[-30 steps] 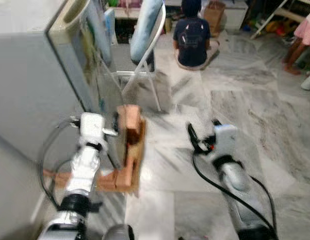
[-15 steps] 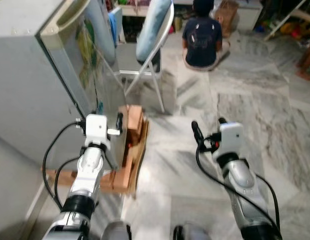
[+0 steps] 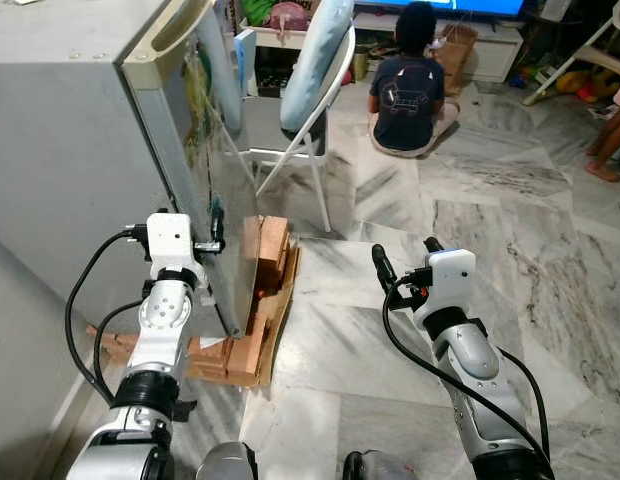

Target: Restocking fridge

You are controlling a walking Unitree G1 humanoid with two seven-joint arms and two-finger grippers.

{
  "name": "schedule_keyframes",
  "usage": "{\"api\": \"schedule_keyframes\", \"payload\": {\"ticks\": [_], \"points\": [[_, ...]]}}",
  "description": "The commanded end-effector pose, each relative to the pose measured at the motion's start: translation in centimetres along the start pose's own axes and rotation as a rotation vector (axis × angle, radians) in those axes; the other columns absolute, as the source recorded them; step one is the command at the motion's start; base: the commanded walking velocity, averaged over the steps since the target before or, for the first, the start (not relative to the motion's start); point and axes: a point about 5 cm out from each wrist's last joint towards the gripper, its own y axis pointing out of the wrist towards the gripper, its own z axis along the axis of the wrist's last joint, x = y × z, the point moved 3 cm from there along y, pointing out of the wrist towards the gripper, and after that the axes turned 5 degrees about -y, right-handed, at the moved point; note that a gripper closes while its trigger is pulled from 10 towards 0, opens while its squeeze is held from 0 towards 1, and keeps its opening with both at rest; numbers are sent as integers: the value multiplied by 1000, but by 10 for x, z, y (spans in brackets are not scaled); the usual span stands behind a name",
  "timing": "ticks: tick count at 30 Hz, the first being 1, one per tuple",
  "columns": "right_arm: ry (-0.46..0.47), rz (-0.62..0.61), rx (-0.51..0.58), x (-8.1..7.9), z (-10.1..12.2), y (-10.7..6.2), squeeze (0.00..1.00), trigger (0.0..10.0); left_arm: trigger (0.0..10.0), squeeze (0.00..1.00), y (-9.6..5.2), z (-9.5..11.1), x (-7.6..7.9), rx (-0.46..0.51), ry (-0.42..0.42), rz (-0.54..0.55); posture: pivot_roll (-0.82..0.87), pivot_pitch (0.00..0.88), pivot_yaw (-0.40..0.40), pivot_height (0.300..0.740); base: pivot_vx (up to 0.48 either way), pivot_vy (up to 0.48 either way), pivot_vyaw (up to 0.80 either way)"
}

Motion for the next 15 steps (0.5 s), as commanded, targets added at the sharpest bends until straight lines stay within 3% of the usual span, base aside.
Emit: {"api": "schedule_keyframes", "payload": {"ticks": [1, 15], "points": [[-2, -10, -6, 2, -1, 0, 0, 10000, 10000, 0, 3, 0, 2, -11, 14, -15, 78, 76, -4, 740, 0, 0, 0], [1, 1, 3, 1, 2, 0, 0, 10000, 10000, 0, 25, 8, 3, -37, 45, 4, 65, 77, -4, 740, 0, 0, 0]]}}
